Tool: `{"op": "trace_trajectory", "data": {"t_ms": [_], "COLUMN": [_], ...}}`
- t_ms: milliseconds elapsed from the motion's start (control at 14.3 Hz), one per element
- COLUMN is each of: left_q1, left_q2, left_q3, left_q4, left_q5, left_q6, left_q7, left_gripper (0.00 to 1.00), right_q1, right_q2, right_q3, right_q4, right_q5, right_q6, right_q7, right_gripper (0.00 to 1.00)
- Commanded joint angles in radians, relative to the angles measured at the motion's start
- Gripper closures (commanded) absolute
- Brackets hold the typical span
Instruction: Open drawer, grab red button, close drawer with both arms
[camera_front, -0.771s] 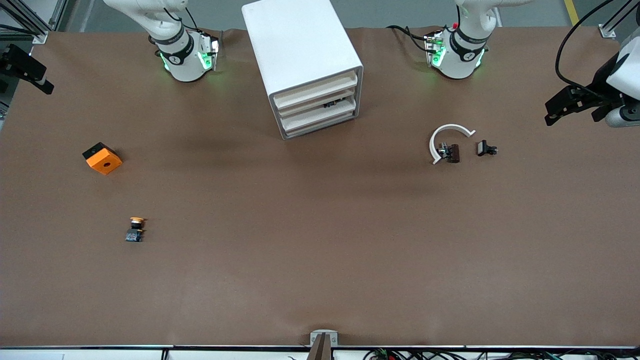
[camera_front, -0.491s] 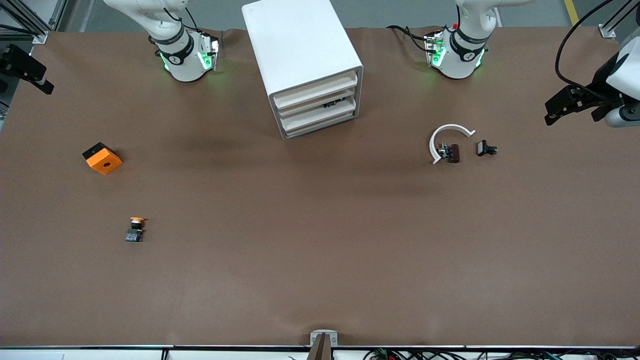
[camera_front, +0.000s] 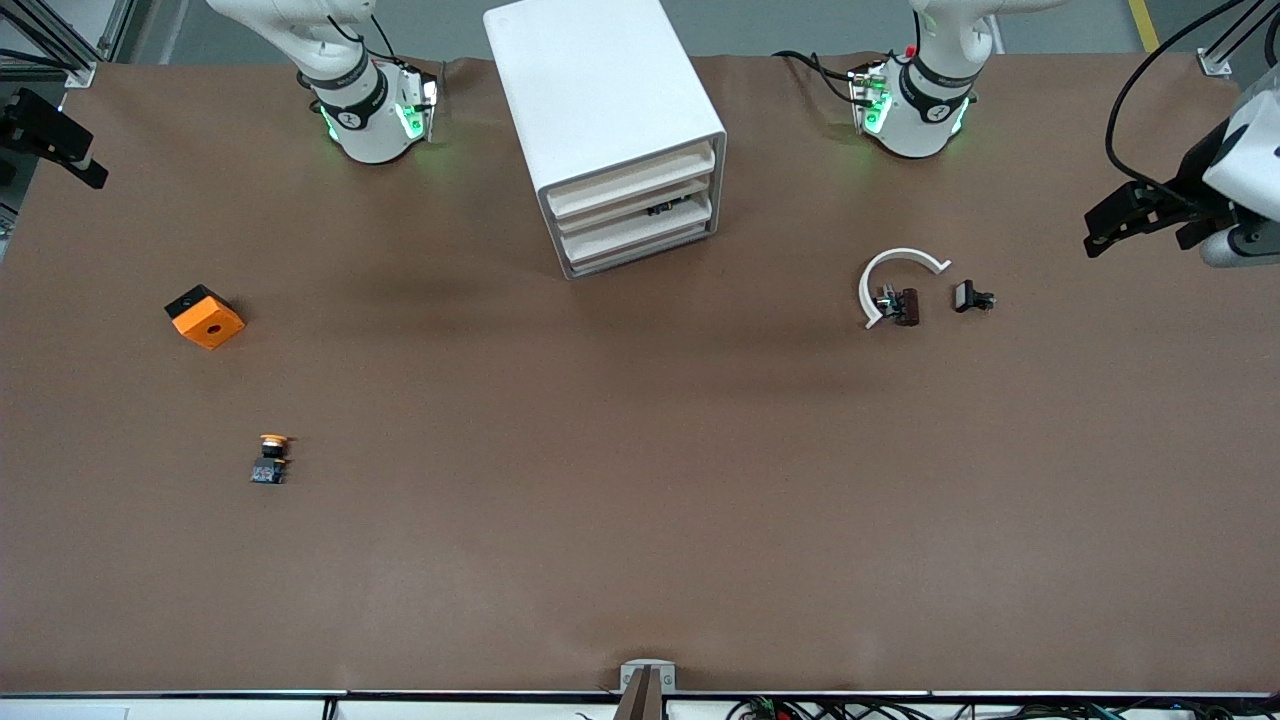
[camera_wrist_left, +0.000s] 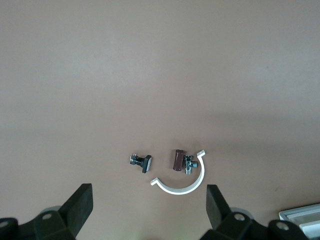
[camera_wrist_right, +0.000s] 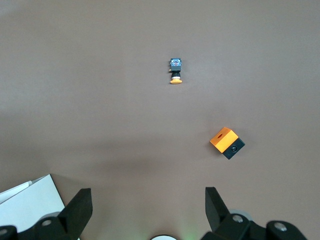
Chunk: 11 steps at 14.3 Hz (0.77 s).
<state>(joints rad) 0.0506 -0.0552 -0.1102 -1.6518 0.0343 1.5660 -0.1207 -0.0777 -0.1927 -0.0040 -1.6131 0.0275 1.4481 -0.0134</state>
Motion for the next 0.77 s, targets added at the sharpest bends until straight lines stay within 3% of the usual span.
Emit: {"op": "trace_trajectory", "data": {"t_ms": [0,420,701], "left_q1": [-0.003,-0.043,-0.123], "left_q2": [0.072,0.224,0.313], "left_q3": [-0.006,-0.087,-0.094], "left_q4": [0.024,0.017,0.024], "left_q5": [0.010,-0.004,-0.004], "left_q6": [-0.012,-0.012,-0.012], "left_q7": [-0.017,-0.536,-0.848], "left_gripper": [0.00,0.00,0.00], "right_q1": [-0.002,-0.007,-0.017], "right_q2": [0.012,0.015,0.024], "right_q3": [-0.001,-0.001,-0.008], "right_q4": [0.024,0.028,0.028], "right_q5": [0.002,0.000,0.011], "right_q6": [-0.014,-0.011,-0.012], "right_q7": [-0.005,-0.002,0.004], "right_gripper": [0.00,0.00,0.00]}}
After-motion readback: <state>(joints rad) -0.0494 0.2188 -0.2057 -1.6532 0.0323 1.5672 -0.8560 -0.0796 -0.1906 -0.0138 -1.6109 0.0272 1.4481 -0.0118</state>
